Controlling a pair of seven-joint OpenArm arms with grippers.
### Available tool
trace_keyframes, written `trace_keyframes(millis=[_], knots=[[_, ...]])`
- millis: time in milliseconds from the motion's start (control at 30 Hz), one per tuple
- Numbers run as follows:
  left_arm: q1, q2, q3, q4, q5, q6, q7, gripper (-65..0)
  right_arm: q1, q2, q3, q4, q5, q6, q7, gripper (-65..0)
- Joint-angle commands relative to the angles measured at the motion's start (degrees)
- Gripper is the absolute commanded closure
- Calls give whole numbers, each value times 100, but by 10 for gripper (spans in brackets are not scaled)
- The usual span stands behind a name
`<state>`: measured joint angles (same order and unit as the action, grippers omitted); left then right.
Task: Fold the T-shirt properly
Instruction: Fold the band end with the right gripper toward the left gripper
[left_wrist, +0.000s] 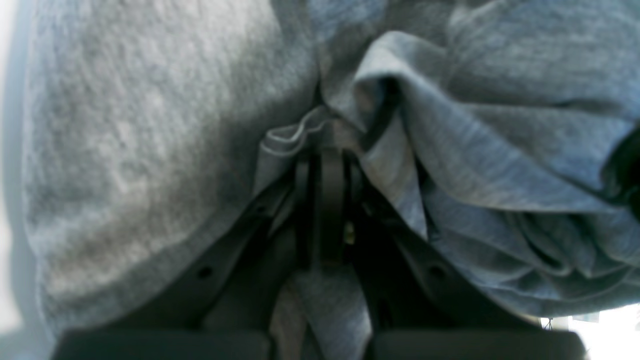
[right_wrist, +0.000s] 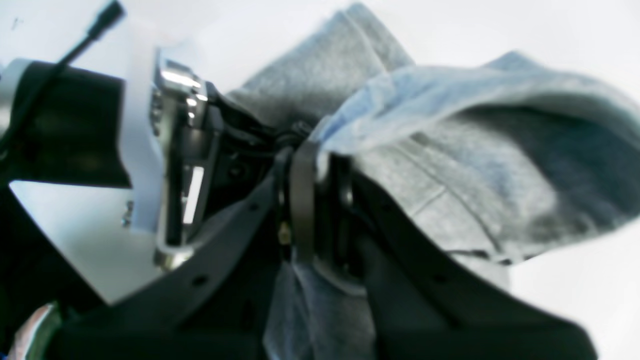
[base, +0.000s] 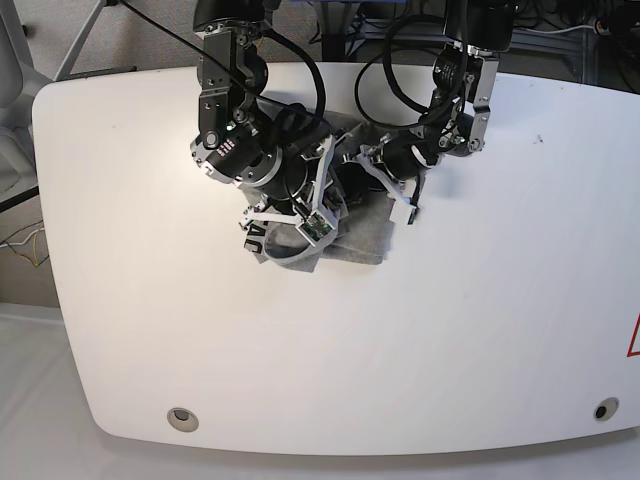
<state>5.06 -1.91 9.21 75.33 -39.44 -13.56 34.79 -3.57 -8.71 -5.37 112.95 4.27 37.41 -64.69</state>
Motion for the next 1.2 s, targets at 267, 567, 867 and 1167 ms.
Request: trace_keyframes(millis=[267, 567, 867, 1167], knots=[[219, -33, -3, -425, 195, 464, 517, -19, 116, -29, -83, -11, -1, -9, 214, 0], [246, -42, -3, -399, 186, 464, 517, -19, 116, -29, -83, -46, -10, -9, 222, 0], [254, -51, -3, -381, 168, 464, 526, -19, 116, -29, -83, -46, -10, -9, 222, 0], [430, -156, -55, 304, 177, 481, 526, -21, 116, -29, -83, -46, -10, -9, 222, -1]])
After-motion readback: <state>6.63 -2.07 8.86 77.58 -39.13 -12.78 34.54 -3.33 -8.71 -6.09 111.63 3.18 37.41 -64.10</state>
